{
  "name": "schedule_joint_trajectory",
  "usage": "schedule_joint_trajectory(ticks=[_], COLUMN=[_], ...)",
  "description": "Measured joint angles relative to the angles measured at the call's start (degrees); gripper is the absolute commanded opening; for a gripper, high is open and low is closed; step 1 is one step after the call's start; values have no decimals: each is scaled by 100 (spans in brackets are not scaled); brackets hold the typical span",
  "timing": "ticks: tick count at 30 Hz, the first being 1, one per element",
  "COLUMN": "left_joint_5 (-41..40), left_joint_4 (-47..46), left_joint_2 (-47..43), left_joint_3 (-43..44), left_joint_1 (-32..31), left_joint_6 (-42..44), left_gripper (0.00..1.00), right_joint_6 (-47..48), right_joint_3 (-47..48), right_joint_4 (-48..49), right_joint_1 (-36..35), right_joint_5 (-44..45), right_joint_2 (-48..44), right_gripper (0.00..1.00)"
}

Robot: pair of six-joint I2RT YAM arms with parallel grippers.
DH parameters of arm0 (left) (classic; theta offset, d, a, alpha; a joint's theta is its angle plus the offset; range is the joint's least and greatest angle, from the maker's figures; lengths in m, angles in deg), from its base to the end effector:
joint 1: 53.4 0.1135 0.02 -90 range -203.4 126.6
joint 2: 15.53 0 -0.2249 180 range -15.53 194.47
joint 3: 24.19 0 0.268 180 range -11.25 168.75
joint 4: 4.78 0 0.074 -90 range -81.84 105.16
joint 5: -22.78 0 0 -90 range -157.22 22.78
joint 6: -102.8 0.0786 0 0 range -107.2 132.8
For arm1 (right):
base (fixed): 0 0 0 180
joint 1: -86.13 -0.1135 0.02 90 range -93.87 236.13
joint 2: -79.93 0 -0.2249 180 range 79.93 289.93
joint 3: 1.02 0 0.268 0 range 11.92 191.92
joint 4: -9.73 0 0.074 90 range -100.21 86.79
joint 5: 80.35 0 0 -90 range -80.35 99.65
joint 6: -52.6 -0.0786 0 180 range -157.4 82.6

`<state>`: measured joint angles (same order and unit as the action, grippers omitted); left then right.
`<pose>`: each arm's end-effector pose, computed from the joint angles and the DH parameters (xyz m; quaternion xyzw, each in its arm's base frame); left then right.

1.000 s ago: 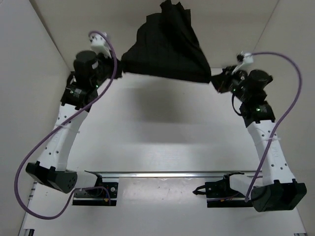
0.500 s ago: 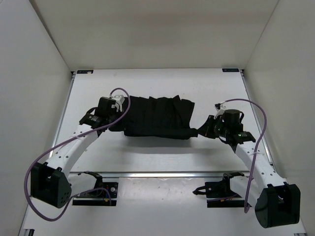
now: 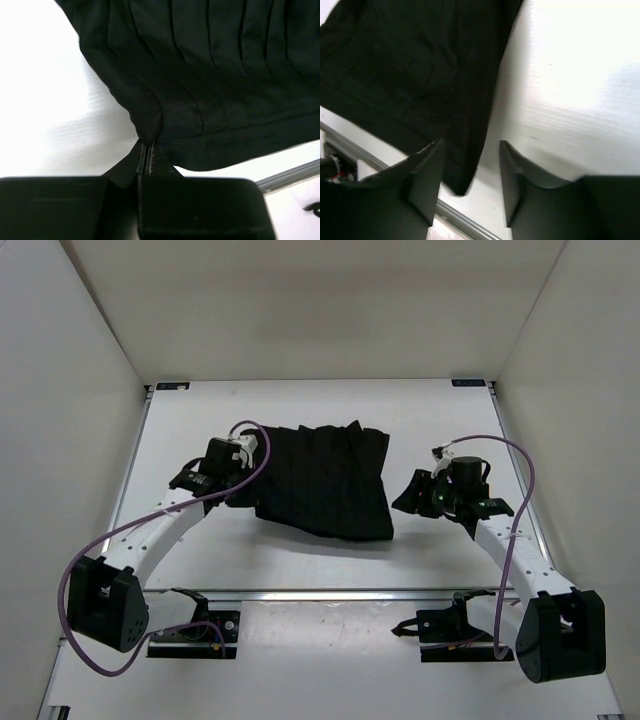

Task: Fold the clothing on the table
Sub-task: Flatten the skirt out

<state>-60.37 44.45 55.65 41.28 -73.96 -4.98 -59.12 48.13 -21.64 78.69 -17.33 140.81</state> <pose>0.2790 -0.1146 0.1753 0.0411 0.9511 -0.1525 0.2653 0.2712 0.0714 0.1571 0.0188 0.8967 0.3045 0.3206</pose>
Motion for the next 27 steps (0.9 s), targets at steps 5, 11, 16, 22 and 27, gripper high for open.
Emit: schedule_joint_trajectory(ticks=[5,11,16,22,27], left_joint_5=[28,46,46,44,39], left_joint_4=[-131,-177,-205,-240,-291], left_joint_2=[-35,-68,-179,-219,-225], left_joint_3=[-514,-1034,-1274,-1279,-1346], left_joint_1=[-166,-380,-396,-396,-389], left_joint_6=[-122,-339,-442,-498,-522], left_gripper=[0,0,0,0,0], right_joint_6=[20,-57,-81,-122,-286], right_joint_3=[-127,-203,-203,-286,-673], right_joint_4=[-48,-83,-216,-490,-549], right_joint_1=[-44,-564,-1139,-1235,-1274], right_joint_5=[7,85,291,468,610], right_joint_2=[-85,76,535,522,63], right_gripper=[69,70,68,67,64])
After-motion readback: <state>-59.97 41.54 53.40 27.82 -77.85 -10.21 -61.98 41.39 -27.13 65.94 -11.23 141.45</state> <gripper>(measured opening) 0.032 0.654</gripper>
